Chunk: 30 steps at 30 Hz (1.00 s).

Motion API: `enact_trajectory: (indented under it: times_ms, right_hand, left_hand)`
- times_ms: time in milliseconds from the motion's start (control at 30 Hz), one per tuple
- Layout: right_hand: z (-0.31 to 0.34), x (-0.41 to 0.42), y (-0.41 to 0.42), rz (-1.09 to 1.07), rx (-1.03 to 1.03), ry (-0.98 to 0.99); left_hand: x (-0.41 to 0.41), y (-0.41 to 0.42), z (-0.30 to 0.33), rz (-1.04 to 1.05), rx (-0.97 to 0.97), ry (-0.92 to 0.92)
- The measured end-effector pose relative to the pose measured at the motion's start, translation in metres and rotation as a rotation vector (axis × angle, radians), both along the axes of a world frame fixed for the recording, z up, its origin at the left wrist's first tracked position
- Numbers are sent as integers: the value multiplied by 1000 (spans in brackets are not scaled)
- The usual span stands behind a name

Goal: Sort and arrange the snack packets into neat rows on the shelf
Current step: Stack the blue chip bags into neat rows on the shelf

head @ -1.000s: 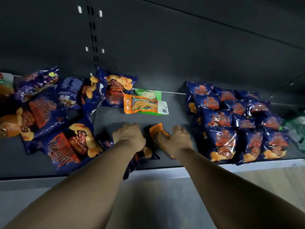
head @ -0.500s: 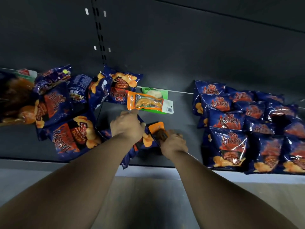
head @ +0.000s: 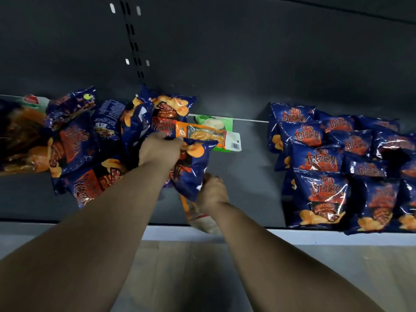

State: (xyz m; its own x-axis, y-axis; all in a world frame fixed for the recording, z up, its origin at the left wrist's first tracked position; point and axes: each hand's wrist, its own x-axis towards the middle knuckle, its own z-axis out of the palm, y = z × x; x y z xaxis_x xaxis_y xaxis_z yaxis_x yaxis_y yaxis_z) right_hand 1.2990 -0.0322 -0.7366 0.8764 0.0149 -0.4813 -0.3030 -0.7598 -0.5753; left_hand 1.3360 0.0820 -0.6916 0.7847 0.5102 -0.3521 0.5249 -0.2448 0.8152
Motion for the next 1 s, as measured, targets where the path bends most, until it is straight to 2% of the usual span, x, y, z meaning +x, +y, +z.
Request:
enact_trajectory:
  times_ms: [100, 167, 267, 400, 633, 1000]
  right_hand:
    - [-2, -4, 14, 18, 82, 68]
    - [0, -1, 13, 75, 51, 71]
    - [3, 16, -2, -20, 73, -28]
    - [0, 55, -32, -125, -97, -170]
    - [-14, 110, -38, -26, -214, -217]
    - [-37, 123, -36, 156, -302, -193]
  left_hand:
    - [2, 3, -3, -45, 18, 9]
    - [3, 9, -5, -36, 3, 39]
    - [3, 14, -11, -41, 10, 78]
    - [1, 4, -12, -139, 68, 81]
    - [-8, -5, -13, -233, 115, 79]
    - [3, -9, -24, -217, 129, 81]
